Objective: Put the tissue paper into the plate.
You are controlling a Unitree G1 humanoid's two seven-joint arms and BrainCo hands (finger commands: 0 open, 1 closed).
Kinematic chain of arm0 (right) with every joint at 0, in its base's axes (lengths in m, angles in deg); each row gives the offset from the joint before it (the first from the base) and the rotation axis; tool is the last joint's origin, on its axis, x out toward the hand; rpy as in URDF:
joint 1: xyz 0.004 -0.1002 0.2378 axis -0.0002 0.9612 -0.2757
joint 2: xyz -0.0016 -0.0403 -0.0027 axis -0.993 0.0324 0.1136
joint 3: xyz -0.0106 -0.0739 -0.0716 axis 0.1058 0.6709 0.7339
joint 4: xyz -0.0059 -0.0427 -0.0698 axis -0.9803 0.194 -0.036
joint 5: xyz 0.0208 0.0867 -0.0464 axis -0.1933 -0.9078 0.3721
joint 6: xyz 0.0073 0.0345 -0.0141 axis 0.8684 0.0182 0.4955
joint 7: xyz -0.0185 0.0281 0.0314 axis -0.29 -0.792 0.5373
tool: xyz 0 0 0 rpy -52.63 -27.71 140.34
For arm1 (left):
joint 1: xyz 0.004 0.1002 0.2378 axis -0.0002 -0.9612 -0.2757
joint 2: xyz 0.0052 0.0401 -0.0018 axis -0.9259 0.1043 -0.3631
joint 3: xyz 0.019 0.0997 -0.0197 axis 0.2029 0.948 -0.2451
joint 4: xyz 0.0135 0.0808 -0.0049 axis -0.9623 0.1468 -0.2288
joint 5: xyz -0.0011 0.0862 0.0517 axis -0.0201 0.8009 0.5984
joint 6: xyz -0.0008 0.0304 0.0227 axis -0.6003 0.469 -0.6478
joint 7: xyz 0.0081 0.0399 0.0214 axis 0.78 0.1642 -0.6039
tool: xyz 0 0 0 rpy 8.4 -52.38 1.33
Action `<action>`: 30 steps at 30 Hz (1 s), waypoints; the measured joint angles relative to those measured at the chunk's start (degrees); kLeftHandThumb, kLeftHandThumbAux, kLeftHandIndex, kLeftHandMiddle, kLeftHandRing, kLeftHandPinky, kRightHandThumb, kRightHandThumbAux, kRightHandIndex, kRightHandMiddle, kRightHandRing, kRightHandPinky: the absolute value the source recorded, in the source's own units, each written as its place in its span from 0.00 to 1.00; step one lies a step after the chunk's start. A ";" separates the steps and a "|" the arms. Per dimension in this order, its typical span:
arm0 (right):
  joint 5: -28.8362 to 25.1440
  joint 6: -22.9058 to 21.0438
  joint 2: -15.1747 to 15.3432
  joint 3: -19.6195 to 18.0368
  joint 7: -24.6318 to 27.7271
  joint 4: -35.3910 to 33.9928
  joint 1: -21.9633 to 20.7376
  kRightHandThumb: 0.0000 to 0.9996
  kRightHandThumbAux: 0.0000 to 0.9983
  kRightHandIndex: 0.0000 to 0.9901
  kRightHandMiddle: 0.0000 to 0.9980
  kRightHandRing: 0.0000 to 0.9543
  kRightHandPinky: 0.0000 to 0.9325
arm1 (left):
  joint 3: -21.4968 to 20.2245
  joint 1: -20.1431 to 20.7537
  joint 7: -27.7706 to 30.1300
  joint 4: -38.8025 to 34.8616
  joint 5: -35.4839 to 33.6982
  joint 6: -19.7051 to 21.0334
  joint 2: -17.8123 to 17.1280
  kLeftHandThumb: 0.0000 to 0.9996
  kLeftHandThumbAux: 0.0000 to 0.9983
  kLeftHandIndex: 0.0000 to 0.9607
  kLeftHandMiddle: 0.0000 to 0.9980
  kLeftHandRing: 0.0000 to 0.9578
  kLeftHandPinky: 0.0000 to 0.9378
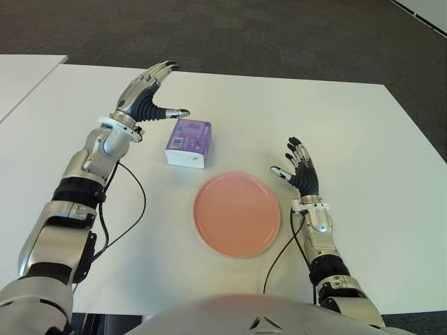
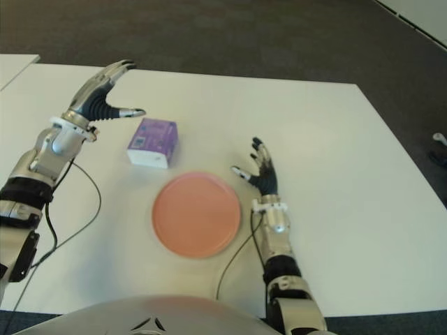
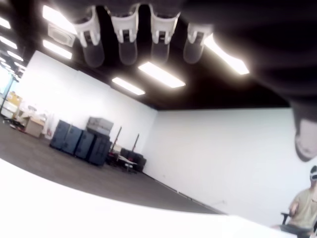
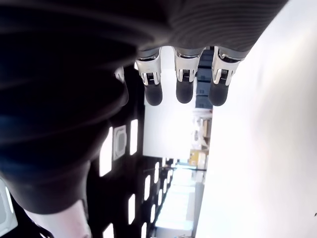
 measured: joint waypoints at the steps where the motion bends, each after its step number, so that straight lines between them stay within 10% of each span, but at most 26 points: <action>1: 0.00 0.00 -0.01 0.06 -0.01 0.00 -0.03 0.00 0.80 0.00 0.00 0.00 0.00 | 1.12 0.95 -0.07 1.52 0.73 -0.50 0.12 0.18 0.39 0.00 0.00 0.00 0.00; 12: -0.12 0.02 -0.23 0.31 0.19 0.07 -0.46 0.00 0.81 0.00 0.00 0.00 0.00 | 12.28 5.08 -0.59 14.28 7.89 -7.10 0.69 0.16 0.34 0.00 0.00 0.00 0.00; 30: -0.07 0.62 -0.07 0.30 0.28 1.07 -0.85 0.00 0.83 0.00 0.00 0.00 0.00 | 18.92 9.16 5.25 19.78 10.51 -10.85 -1.55 0.14 0.34 0.00 0.00 0.00 0.00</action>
